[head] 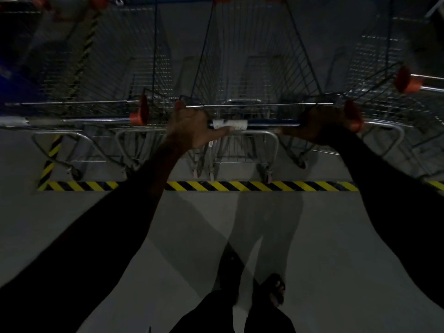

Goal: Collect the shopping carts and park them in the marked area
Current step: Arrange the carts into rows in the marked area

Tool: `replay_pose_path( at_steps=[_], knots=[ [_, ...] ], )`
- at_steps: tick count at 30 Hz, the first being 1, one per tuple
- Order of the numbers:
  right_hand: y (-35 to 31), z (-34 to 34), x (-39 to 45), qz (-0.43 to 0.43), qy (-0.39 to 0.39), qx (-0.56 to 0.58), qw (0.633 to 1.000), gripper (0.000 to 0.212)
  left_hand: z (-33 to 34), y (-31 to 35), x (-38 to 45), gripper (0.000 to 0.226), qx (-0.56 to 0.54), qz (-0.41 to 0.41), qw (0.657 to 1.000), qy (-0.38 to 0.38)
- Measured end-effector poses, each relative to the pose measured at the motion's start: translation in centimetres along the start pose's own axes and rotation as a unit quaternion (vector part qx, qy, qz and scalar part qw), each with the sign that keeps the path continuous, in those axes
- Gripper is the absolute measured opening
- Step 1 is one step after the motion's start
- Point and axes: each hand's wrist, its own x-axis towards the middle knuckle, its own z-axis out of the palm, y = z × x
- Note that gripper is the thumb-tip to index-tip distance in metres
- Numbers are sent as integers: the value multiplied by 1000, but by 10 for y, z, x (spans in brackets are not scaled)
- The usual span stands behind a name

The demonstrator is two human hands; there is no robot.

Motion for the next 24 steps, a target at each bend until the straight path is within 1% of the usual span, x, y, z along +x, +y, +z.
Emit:
replay_pose_path(
  at_steps=[2, 4, 6, 7, 8, 9, 12, 15, 17, 19, 21, 24],
  knots=[
    [2, -2, 0, 17, -18, 6, 1000, 102, -1, 1, -1, 75, -12, 11, 999, 37],
    [7, -5, 1, 7, -37, 13, 999, 98, -7, 6, -2, 64, -31, 25, 997, 59],
    [9, -3, 3, -1, -13, 19, 1000, 99, -7, 6, -2, 62, -38, 43, 993, 101],
    [10, -4, 4, -6, 11, 8, 1000, 95, -5, 5, -1, 64, -38, 41, 993, 103],
    [12, -3, 4, -12, 17, -2, 1000, 91, -4, 5, 0, 67, -34, 33, 995, 87],
    [13, -4, 5, -20, 7, -6, 1000, 89, -2, 6, 1, 70, -27, 23, 997, 63],
    [24, 1, 16, -34, 7, 11, 999, 98, -1, 11, 6, 80, 17, -5, 1000, 19],
    [31, -2, 16, -46, 19, 18, 999, 94, -6, 20, 11, 90, 26, -29, 998, -49],
    [32, -4, 17, -46, 15, 22, 999, 93, -11, 21, 14, 103, 26, -40, 995, -93],
    [31, -4, 17, -45, -4, 35, 998, 95, -14, 19, 15, 114, 32, -37, 993, -109],
    [32, -4, 18, -49, -17, 39, 998, 94, -15, 18, 15, 108, 35, -32, 992, -116],
    [34, -8, 19, -54, -29, 17, 998, 83, -18, 22, 15, 92, 34, -24, 993, -112]
  ],
)
